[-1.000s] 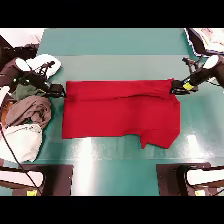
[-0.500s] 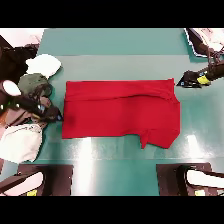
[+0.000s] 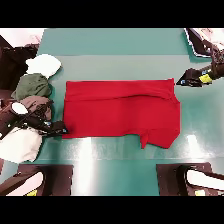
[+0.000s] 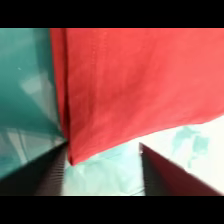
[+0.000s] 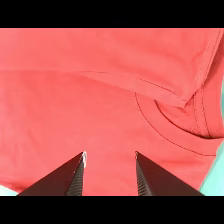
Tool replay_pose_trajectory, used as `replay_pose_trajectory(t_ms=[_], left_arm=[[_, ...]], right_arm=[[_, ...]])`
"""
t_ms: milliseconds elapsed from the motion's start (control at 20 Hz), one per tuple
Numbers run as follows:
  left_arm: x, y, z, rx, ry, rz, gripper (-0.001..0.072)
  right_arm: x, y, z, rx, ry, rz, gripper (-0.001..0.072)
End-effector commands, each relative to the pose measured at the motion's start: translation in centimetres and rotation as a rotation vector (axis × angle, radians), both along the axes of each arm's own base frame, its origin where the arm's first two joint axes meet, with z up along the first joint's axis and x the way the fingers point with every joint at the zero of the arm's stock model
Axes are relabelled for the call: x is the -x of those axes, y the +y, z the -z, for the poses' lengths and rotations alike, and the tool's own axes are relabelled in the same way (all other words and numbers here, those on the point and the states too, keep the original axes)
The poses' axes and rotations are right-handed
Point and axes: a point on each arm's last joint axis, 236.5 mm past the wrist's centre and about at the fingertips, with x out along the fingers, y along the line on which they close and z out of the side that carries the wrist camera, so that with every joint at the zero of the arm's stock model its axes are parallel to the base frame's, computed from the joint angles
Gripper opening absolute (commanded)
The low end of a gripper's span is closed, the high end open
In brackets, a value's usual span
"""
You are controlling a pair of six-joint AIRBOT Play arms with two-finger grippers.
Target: Fold the shirts.
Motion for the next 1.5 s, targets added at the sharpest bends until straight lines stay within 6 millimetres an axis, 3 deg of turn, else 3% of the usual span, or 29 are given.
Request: replay_pose_trajectory(t_ms=[0,50,200,400,500,600,750,1100,1300,1450], left_arm=[[-0.2,-0.3,0.5,-0.004,-0.018,-0.003,0.0159],[-0.5,-0.4,0.4,-0.001,-0.032,-0.011,0.0019],[-2.0,-0.5,-1.0,0.009,-0.079,0.011,0.0022],[-4.5,-0.5,-3.5,0.011,-0.157,0.024,0.0022],[-5.1,-0.5,-3.9,0.015,-0.177,0.014,0.0023],[-5.1,-0.5,-3.9,0.015,-0.178,0.014,0.0023],[-5.1,-0.6,-3.9,0.015,-0.177,0.015,0.0023],[-4.5,-0.9,-4.0,0.031,-0.164,0.047,0.0023],[-4.5,-0.8,-4.0,0.029,-0.165,0.049,0.0023],[-3.8,-0.7,-4.6,0.018,-0.17,0.069,0.0021]], right_arm=[[0.6,0.2,-0.9,0.0,-0.009,-0.009,0.0369],[1.3,0.3,-0.7,0.0,0.011,-0.016,0.0369],[6.3,-0.4,2.3,-0.026,0.147,0.013,0.0369],[15.4,-1.8,8.5,-0.105,0.34,0.176,0.0369],[19.7,-1.2,11.3,-0.157,0.433,0.245,0.037],[22.4,-0.3,13.5,-0.192,0.491,0.29,0.0371],[23.6,0.6,15.7,-0.186,0.503,0.298,0.0371],[22.7,1.6,18.3,-0.136,0.494,0.262,0.0365],[21.7,1.8,18.2,-0.11,0.466,0.214,0.002],[20.6,1.0,14.5,-0.064,0.388,0.169,0.0018]])
